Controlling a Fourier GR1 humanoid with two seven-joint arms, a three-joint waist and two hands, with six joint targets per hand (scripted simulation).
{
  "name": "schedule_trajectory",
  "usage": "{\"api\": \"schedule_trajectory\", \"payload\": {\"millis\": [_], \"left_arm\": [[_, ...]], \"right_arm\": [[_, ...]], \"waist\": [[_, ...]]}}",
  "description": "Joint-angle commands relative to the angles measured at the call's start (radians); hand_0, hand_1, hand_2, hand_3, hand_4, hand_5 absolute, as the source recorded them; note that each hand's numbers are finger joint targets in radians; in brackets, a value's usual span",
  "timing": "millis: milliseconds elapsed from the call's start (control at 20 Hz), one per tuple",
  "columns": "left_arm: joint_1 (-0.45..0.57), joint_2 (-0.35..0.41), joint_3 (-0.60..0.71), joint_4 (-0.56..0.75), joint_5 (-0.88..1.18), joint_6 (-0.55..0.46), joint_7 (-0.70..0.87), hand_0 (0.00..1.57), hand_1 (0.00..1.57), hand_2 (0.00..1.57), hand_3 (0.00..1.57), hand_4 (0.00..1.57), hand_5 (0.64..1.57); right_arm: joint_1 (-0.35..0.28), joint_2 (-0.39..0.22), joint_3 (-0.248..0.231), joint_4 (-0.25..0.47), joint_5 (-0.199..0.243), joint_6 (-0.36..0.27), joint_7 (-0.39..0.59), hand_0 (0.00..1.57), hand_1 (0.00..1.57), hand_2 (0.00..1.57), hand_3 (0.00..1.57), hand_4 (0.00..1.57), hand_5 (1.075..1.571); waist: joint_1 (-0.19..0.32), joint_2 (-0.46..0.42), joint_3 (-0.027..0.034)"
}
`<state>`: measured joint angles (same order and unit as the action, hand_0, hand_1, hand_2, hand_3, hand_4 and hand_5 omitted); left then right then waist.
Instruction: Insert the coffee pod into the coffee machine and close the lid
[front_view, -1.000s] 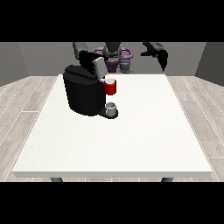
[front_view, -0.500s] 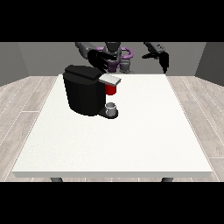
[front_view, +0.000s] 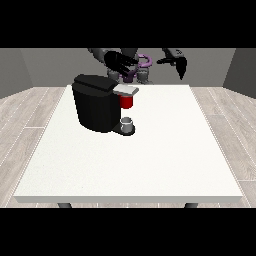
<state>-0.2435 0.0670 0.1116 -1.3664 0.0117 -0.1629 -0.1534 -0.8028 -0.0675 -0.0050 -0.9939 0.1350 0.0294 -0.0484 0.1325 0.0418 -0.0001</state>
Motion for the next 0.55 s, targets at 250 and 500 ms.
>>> {"api": "schedule_trajectory", "payload": {"millis": [250, 500], "left_arm": [[0.087, 0.007, 0.026, 0.042, 0.003, 0.005, -0.104, 0.0, 0.0, 0.0, 0.0, 0.19, 1.571], [0.091, 0.015, 0.043, 0.058, 0.007, 0.031, -0.037, 0.0, 0.0, 0.0, 0.0, 0.19, 1.571]], "right_arm": [[0.184, 0.066, 0.082, -0.117, -0.079, 0.074, -0.149, 0.0, 0.0, 0.0, 0.0, 0.28, 1.571], [0.414, 0.067, 0.175, -0.179, -0.199, -0.005, -0.151, 0.0, 0.0, 0.0, 0.0, 0.16, 1.571]], "waist": [[-0.082, -0.066, -0.0001], [-0.13, -0.15, 0.0003]]}}
